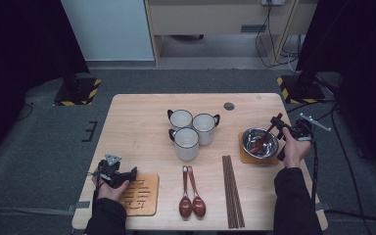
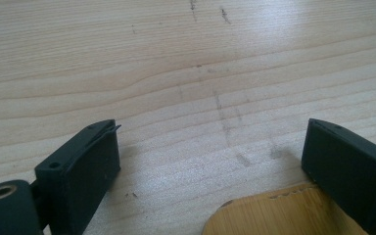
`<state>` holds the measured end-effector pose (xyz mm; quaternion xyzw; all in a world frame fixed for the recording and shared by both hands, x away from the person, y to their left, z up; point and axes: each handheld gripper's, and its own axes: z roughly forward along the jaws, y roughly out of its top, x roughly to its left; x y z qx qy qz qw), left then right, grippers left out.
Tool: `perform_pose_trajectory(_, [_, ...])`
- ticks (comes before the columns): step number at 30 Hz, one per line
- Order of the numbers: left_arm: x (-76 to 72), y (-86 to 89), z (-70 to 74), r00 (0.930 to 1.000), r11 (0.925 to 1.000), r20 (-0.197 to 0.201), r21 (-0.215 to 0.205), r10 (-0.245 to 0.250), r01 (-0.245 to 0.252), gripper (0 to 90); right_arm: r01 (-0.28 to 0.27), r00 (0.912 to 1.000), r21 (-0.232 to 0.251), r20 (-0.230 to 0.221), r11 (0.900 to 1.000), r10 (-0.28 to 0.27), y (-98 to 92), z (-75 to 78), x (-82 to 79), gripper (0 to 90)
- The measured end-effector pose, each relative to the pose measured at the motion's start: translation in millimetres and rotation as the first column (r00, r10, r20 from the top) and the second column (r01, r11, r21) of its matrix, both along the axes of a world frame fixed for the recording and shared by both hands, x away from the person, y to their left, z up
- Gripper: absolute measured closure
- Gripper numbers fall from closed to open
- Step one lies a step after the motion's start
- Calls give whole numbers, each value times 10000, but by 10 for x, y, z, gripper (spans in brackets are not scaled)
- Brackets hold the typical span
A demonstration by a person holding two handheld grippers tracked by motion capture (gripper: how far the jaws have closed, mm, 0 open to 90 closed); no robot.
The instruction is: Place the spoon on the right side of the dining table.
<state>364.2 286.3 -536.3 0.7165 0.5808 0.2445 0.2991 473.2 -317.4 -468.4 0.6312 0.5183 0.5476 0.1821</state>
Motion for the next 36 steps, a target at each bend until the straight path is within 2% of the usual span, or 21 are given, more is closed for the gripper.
perform_pose_trajectory(8, [0, 0, 0, 10000, 10000, -1, 0, -2, 2, 62, -150, 9998, -284, -153, 9995, 146, -2, 28, -35, 658])
perform_pose_trajectory(14, [0, 0, 0, 10000, 10000, -1, 2, 3, -3, 62, -337, 9989, -788, -358, 9963, 309, -7, 44, -73, 579])
perform_pose_trajectory(17, [0, 0, 0, 10000, 10000, -1, 1, 1, -1, 62, -343, 9984, -718, -466, 9968, 310, -20, 22, -95, 518])
perform_pose_trajectory(26, [0, 0, 0, 10000, 10000, -3, 1, 0, 0, 62, -443, 9971, -1130, -664, 9926, 369, -94, -25, -187, 437])
perform_pose_trajectory(36, [0, 0, 0, 10000, 10000, -3, 2, 2, -2, 62, -672, 9927, -1688, -1105, 9834, 489, -162, -125, -269, 407])
